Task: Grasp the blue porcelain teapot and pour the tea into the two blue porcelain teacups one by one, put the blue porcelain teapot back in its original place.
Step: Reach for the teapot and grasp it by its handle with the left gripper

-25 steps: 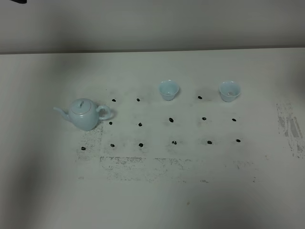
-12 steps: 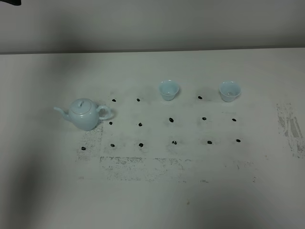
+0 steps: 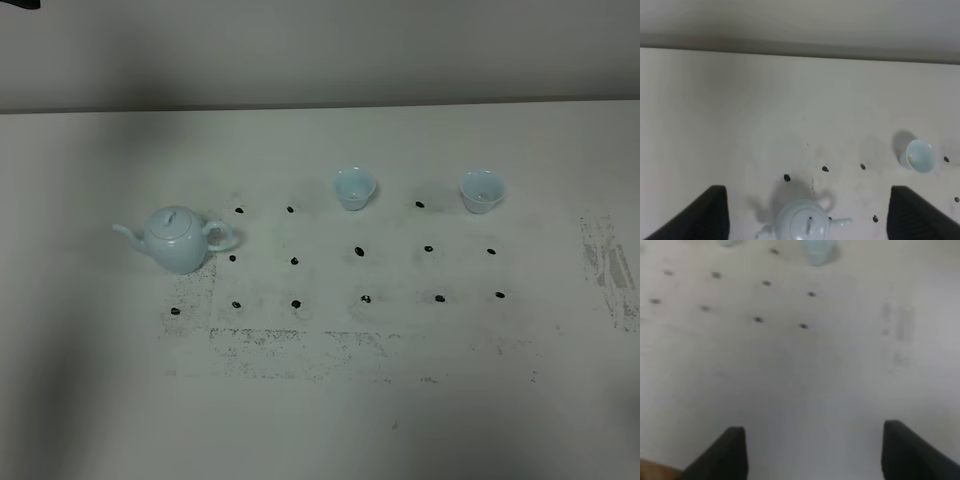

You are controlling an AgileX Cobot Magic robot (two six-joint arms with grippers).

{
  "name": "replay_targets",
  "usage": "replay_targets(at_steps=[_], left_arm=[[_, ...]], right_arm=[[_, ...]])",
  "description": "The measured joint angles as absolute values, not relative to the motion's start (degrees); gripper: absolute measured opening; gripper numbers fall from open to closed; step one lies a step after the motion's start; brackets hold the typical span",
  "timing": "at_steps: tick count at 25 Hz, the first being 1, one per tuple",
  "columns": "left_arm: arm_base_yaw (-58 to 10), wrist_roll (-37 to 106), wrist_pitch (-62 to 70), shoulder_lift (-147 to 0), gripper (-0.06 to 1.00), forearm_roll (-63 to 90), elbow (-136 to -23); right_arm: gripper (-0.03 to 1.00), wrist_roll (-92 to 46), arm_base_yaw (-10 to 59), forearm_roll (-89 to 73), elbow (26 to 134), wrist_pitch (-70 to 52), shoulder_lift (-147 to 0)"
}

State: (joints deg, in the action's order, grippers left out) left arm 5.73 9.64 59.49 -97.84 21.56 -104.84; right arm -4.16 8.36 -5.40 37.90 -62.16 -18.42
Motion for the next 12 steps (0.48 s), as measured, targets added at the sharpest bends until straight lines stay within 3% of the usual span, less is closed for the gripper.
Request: replay_targets(at_steps=[12], left_arm=[[5.7,9.8,59.9,-97.8,0.66,21.6,-104.8]], right_arm=[[0.59,-9.8,8.4,-8.9,32.5,-62.6,-6.7]])
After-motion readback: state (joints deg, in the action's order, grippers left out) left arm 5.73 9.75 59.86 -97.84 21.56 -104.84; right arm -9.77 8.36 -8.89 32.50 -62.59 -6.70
